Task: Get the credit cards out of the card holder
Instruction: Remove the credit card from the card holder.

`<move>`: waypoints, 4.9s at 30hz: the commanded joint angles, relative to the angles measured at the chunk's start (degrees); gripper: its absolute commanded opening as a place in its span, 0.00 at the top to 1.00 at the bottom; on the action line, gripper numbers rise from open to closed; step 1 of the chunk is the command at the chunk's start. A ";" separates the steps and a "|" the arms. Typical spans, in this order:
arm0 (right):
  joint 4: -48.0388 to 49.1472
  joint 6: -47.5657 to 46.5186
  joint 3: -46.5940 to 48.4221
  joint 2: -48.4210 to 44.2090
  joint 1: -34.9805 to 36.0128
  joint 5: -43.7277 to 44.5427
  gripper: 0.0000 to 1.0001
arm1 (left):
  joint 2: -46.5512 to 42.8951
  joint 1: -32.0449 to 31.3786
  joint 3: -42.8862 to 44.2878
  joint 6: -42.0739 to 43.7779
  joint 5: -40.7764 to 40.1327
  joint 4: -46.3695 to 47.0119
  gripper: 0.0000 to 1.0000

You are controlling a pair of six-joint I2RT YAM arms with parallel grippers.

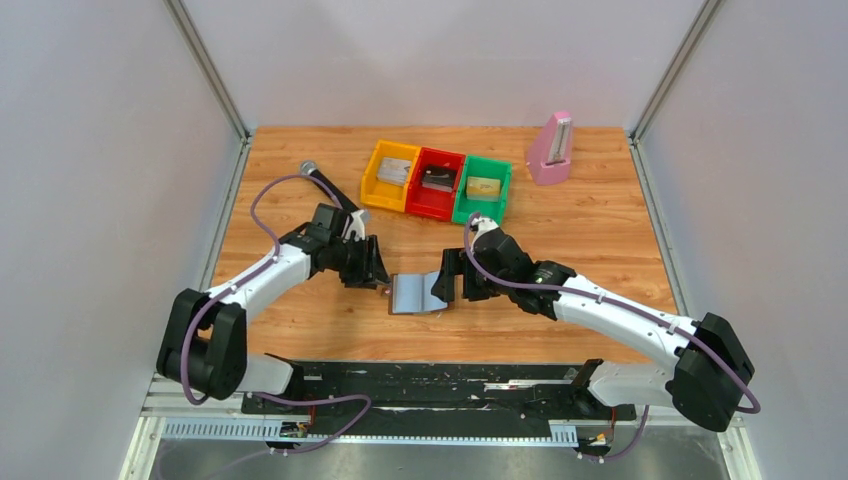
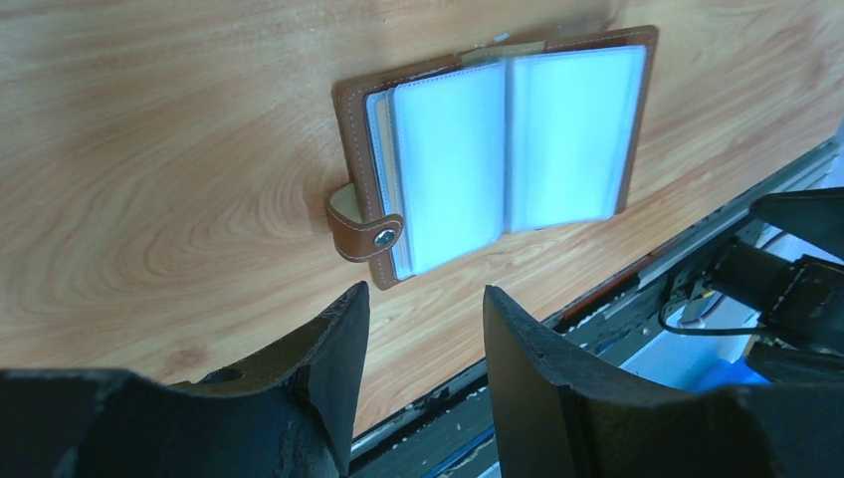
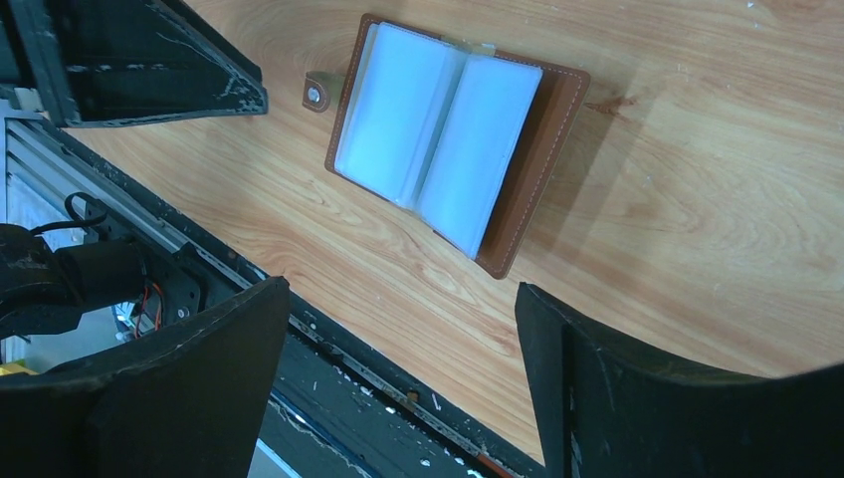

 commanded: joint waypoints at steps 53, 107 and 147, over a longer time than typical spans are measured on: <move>4.19 0.85 7.73 20.92 3.87 4.42 0.26 | 1.45 -7.34 -8.77 -5.29 8.60 20.88 1.00; -11.24 3.75 8.46 11.46 2.90 18.06 0.39 | 2.35 -7.34 -6.40 -1.21 9.97 17.07 1.00; 5.55 -2.66 4.69 23.38 3.06 4.55 0.38 | 2.09 -7.34 -6.40 -1.06 10.53 16.65 1.00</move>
